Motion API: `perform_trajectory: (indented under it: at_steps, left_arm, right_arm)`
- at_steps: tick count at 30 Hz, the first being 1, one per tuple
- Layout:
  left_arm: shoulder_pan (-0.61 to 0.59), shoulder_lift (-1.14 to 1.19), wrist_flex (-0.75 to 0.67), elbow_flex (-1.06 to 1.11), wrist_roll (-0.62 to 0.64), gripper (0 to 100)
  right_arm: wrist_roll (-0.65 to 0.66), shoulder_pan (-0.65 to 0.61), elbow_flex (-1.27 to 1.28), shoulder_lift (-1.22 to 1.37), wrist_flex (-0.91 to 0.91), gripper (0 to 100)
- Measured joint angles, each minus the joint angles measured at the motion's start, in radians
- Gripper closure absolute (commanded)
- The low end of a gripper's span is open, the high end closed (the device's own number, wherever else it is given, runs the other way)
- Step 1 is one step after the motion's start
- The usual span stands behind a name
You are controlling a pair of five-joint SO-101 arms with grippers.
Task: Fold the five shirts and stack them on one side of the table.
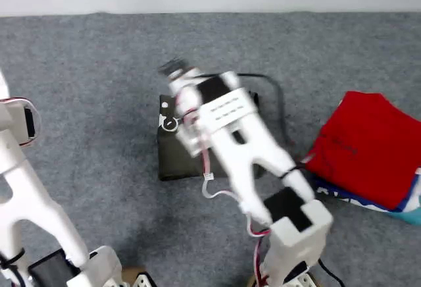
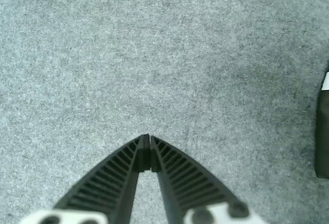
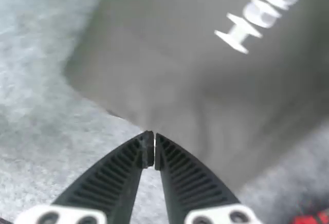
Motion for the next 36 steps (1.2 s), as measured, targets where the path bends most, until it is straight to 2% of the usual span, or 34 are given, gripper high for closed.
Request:
perform_trajectory:
  at_steps: [3,6,11,14,17,20,26,36]
  left_arm:
    - [-0.032,0.000,0.000,0.000,0.000,99]
    - [-0.084,0.000,0.000,0.000,-0.002,99]
    - [-0.172,0.000,0.000,0.000,-0.051,99]
    - [-0.190,0.000,0.000,0.000,-0.083,99]
    - [-0.196,0.000,0.000,0.000,-0.087,99]
    - [-0.196,0.000,0.000,0.000,-0.089,99]
    - [-0.196,0.000,0.000,0.000,-0.094,99]
    - [-0.196,0.000,0.000,0.049,-0.094,99]
  right_arm:
    - [0.000,-0.041,0.000,0.068,-0.008,98.9]
    - [-0.066,-0.038,0.000,0.077,-0.006,97.4]
    - [-0.164,0.034,0.000,0.077,0.021,79.3]
    - [-0.247,0.092,0.000,0.077,0.064,74.1]
    - [-0.347,0.160,0.000,0.077,0.074,73.6]
    - [-0.382,0.219,0.000,0.077,0.055,73.6]
    - [-0.391,0.261,0.000,0.097,-0.017,73.6]
    - [-0.391,0.296,0.000,0.296,-0.101,73.6]
